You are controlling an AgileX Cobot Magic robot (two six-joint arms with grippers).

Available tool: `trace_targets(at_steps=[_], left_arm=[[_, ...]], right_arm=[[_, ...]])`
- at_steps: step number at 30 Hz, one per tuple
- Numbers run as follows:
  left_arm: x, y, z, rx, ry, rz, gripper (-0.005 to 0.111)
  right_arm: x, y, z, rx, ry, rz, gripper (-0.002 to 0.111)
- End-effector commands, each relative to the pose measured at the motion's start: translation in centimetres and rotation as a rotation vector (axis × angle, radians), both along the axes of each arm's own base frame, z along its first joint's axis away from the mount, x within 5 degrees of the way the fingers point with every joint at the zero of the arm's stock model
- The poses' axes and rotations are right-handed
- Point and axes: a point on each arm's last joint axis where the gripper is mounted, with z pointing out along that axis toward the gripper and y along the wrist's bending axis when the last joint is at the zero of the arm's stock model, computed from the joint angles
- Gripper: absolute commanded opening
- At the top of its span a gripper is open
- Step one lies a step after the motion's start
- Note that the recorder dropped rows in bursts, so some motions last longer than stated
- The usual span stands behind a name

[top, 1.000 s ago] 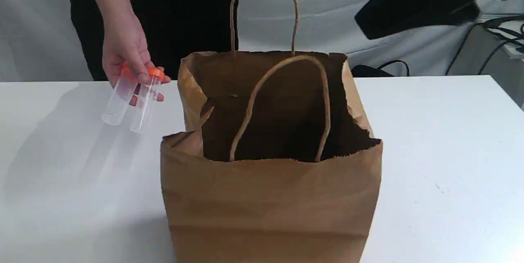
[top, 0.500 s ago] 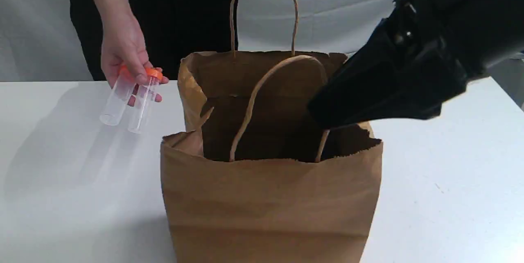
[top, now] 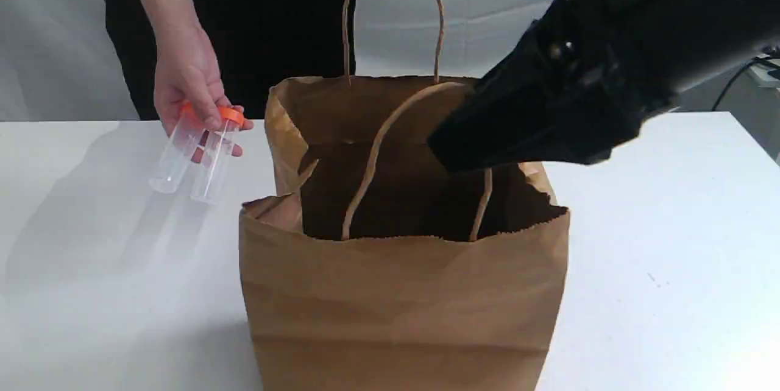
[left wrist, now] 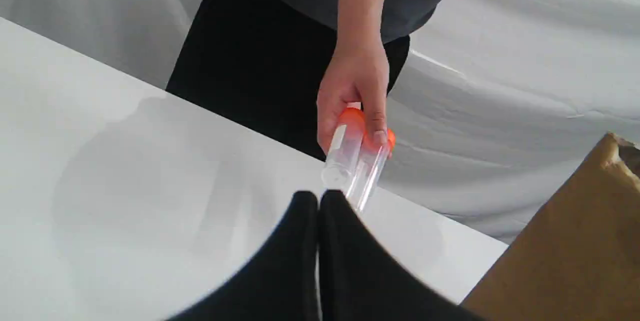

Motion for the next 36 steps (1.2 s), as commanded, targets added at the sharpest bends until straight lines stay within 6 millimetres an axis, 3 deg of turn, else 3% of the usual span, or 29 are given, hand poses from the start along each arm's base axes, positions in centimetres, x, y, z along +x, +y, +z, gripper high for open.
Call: trace_targets(at_steps=[1,4,6,10,15,18,23,26,30,36], left_arm=[[0.0,0.0,-0.1,-0.002,-0.004,0.003,0.000],[0.0,0.0,-0.1,-0.002,-0.004,0.003,0.000],[0.0,0.0,-0.1,-0.002,-0.004,0.003,0.000],[0.0,0.0,-0.1,-0.004,-0.006,0.003,0.000],[-0.1,-0.3,0.3,-0.126,0.020,-0.028,0.000],[-0.9,-0.8,3.1,-0.122,0.020,-0.084,0.000],[-3.1,-1.1,10.6,-0.069,-0.148,-0.112,0.000],[-2.4,-1.1,14.3,0.079,-0.129,-0.110,0.000],[0.7,-1.3,18.9,0.228,-0.042,-0.149,0.000],[9.2,-2.0,24.3,0.413,0.142,-0.309,0.000]], right_arm=[[0.8,0.5,-0.8,0.004,0.020,0.001,0.047],[0.9,0.6,-0.9,0.005,0.022,0.006,0.026],[0.9,0.6,-0.9,0.005,0.012,0.018,0.003],[0.8,0.6,-0.9,0.004,0.012,0.021,0.000],[0.8,0.6,-0.9,0.004,0.014,0.019,0.000],[0.8,0.6,-0.9,0.007,0.014,0.020,0.000],[0.8,0.6,-0.9,0.011,0.016,0.020,0.000],[0.8,0.7,-0.9,0.015,0.018,0.020,0.000],[0.8,0.7,-0.9,0.016,0.015,0.018,0.000],[1.0,0.7,-0.8,0.022,0.005,0.009,0.000]])
